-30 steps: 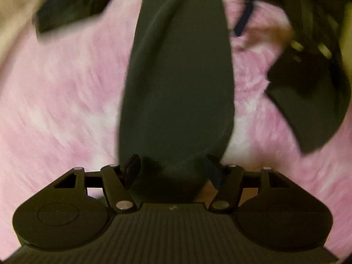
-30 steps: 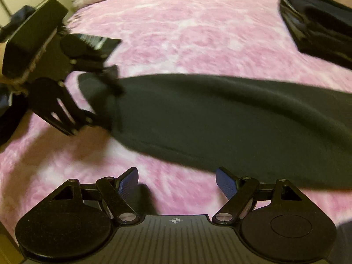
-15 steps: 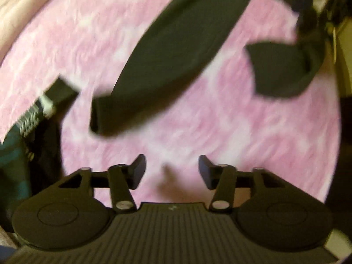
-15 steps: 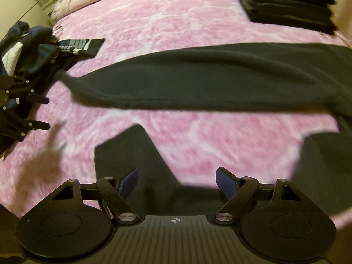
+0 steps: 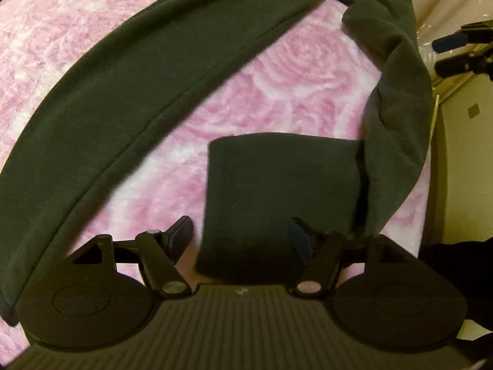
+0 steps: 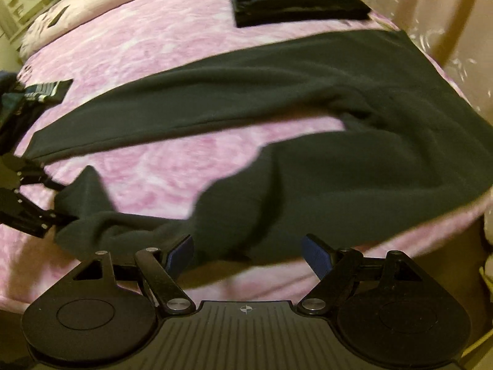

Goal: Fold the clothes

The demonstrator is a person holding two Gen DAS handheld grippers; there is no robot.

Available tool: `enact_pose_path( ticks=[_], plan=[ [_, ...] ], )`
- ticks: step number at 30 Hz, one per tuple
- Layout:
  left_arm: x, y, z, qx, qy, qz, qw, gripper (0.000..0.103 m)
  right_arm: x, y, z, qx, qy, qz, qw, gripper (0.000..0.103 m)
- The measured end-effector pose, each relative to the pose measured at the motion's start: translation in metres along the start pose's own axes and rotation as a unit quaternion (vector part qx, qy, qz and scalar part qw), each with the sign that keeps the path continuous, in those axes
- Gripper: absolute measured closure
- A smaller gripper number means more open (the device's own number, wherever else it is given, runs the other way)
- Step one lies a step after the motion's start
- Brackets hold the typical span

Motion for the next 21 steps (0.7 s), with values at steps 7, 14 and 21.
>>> enact_pose_path(
  ticks=[7,14,21],
  plan=[
    [-0.048,0.008,-0.046,-0.020,-0.057,-0.144,0.9877,0.094,0.008,-0.010,0.007,0.109,-0.012,0.009,0.994,0.023],
    [-0.123,0.034,-0.068,-0.060,-0.143,-0.313,0.9371,0.081,0.004,-0.058,0.048,0.188,-0.093,-0.021,0.978,0.023],
    [-0.139,0.035,-0.100,0.107,-0.059,-0.208,0.9705,0.054,0.071,-0.085,0.018,0.278,-0.001,0.029,0.960,0.023]
  ],
)
Point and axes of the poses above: each gripper's, at about its wrist camera, not at the fingertips, and z roughly the way its jaws point, y to its right, x to its top, the point moved 9 cm from there along z, roughly the way its jaws point, and after that the axes turned 5 degrees about -y, right-handed, at the moved point
